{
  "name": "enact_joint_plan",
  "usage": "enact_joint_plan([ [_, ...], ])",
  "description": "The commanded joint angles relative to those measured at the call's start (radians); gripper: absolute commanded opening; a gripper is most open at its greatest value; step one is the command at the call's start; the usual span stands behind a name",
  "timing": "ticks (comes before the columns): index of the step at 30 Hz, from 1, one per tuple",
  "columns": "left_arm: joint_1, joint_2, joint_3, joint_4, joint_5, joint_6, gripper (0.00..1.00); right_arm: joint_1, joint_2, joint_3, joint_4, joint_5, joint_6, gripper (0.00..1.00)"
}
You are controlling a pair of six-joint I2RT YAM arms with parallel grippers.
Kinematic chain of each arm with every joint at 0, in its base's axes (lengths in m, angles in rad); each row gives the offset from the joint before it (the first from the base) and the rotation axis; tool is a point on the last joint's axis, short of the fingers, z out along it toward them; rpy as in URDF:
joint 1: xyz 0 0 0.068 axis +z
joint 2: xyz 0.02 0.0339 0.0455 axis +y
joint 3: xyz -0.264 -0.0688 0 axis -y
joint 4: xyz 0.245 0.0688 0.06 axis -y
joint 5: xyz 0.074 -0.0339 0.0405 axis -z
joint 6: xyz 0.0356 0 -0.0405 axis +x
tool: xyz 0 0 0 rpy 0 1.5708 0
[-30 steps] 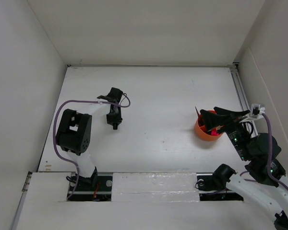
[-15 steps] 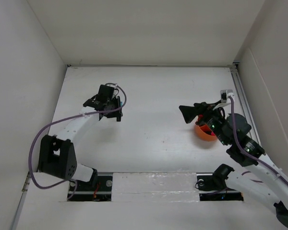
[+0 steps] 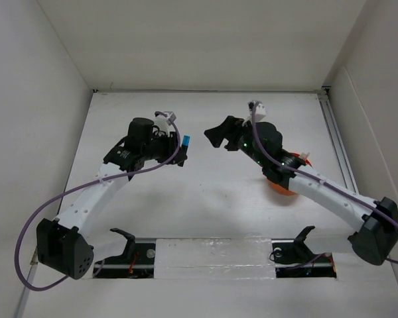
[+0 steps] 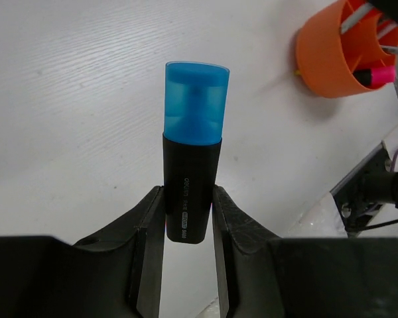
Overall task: Sort the stationery into containers
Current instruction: Pass the stationery from the left arm to the right
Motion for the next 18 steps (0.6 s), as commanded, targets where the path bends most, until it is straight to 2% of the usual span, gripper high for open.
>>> enact_joint_plan([
  [1,-0.040,-0.045,-0.003,0.034,0.030,0.025,0.00,0.044,0.060,0.071,0.119,0.000,0.049,0.85],
  [12,-0.040,-0.074,-0.012,0.034,0.064,0.034,0.00,0.128,0.214,0.109,0.188,0.045,0.103,0.78],
  [14,-0.040,-0.074,-0.012,0.034,0.064,0.034,0.00,0.128,0.237,0.109,0.188,0.045,0.103,0.72],
  [16,-0.040,-0.074,-0.012,0.034,0.064,0.034,0.00,0.139,0.247,0.109,0.188,0.045,0.112,0.71],
  [18,-0.040,-0.083,-0.012,0.034,0.073,0.034,0.00,0.139,0.258,0.109,0.201,0.045,0.123,0.61],
])
